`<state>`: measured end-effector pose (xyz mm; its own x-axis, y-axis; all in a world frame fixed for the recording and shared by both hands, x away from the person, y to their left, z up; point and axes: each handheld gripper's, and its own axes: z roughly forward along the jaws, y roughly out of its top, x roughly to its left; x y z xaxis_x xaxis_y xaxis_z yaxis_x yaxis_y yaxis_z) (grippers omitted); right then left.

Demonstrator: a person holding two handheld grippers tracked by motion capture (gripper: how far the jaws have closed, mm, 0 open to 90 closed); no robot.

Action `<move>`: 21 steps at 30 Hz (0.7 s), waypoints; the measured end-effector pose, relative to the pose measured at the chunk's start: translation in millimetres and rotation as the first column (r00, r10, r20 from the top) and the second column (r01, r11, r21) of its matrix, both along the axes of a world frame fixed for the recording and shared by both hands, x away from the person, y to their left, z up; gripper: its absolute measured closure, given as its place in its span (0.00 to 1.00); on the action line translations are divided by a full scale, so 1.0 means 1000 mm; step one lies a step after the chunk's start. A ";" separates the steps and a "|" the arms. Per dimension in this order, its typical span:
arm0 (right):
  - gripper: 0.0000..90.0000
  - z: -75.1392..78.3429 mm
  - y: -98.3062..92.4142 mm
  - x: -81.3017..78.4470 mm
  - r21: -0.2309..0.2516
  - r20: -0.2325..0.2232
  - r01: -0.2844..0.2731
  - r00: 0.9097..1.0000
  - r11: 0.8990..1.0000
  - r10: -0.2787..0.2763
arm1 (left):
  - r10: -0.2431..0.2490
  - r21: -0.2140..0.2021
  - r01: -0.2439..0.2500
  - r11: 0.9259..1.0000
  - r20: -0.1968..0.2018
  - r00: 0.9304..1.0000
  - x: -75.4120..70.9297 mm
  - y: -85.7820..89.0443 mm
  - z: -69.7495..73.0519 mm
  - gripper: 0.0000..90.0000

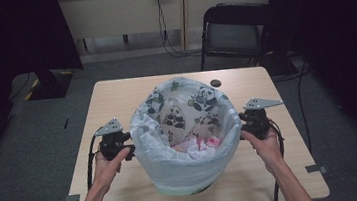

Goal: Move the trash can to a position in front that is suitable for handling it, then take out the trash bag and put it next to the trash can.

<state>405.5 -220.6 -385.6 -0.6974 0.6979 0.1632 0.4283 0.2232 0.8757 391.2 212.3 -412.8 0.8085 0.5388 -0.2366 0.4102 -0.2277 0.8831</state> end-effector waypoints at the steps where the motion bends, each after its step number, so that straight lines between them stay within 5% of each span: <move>1: 0.53 0.000 0.001 -0.001 0.001 -0.007 -0.015 1.000 1.000 0.015 | -0.013 -0.008 0.013 1.000 -0.002 1.000 0.000 0.002 -0.001 0.45; 3: 0.49 0.002 0.002 -0.004 -0.014 -0.012 -0.028 1.000 1.000 0.028 | -0.002 -0.014 0.002 1.000 -0.019 1.000 0.001 0.004 -0.004 0.36; 7: 0.40 0.004 0.004 -0.004 -0.044 -0.004 -0.009 1.000 0.999 0.008 | 0.017 0.011 -0.016 1.000 -0.022 1.000 0.002 0.002 -0.004 0.35; 9: 0.39 0.003 0.002 -0.002 -0.036 -0.011 -0.018 1.000 0.999 0.018 | 0.035 0.034 -0.034 0.999 -0.025 0.999 0.003 0.003 -0.003 0.29; 12: 0.38 0.002 -0.001 0.000 -0.008 -0.029 -0.031 0.999 0.999 0.031 | 0.069 0.008 -0.068 0.998 -0.079 0.995 0.009 0.010 -0.006 0.28; 16: 0.36 0.001 -0.002 0.002 -0.008 -0.028 -0.030 0.999 1.000 0.030 | 0.094 0.027 -0.092 0.995 -0.075 0.993 0.011 0.015 -0.008 0.28; 21: 0.33 0.003 -0.005 0.006 -0.006 -0.024 -0.004 1.000 1.000 0.004 | 0.099 0.003 -0.099 0.995 -0.033 0.995 0.008 0.021 0.000 0.28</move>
<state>411.2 -225.6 -382.4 -0.6962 0.6961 0.1755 0.4479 0.2300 0.8640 399.0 233.7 -413.3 0.7428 0.6163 -0.2616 0.4596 -0.1852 0.8686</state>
